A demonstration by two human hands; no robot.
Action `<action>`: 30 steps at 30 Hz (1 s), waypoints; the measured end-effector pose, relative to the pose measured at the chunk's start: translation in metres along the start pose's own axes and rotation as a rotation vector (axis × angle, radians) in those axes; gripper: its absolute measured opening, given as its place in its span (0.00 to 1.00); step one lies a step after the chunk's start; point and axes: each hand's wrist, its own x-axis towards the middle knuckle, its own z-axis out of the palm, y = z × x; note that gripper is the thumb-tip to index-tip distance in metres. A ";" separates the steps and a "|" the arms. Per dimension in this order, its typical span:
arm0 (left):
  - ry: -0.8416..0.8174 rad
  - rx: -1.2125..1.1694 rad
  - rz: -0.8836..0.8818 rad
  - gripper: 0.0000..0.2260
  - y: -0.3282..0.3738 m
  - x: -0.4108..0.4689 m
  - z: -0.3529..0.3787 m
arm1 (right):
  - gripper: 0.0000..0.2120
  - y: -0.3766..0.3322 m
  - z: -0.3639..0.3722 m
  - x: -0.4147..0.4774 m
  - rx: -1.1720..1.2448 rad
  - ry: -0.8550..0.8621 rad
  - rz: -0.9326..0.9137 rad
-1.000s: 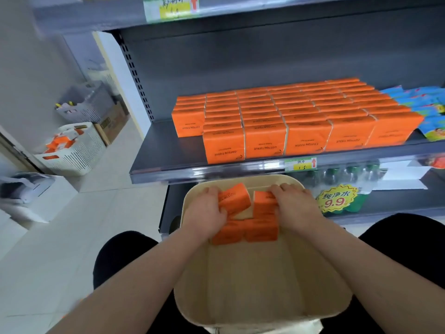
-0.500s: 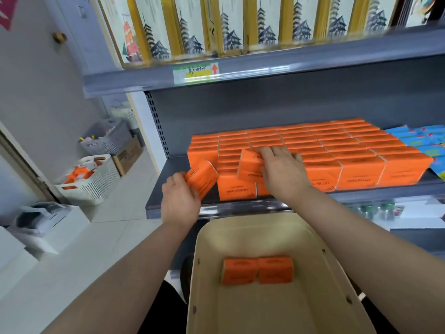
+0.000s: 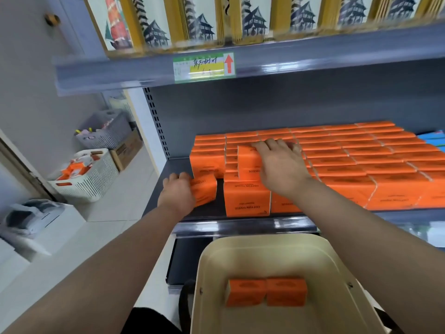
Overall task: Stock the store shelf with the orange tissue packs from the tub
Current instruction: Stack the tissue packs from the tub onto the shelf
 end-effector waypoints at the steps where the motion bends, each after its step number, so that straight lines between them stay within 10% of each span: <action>1: -0.021 0.034 0.015 0.20 -0.001 0.006 0.003 | 0.30 0.002 0.001 0.003 0.003 0.014 -0.007; 30: 0.184 -0.238 0.012 0.23 -0.010 0.062 0.010 | 0.28 -0.028 0.010 0.046 0.058 0.102 -0.058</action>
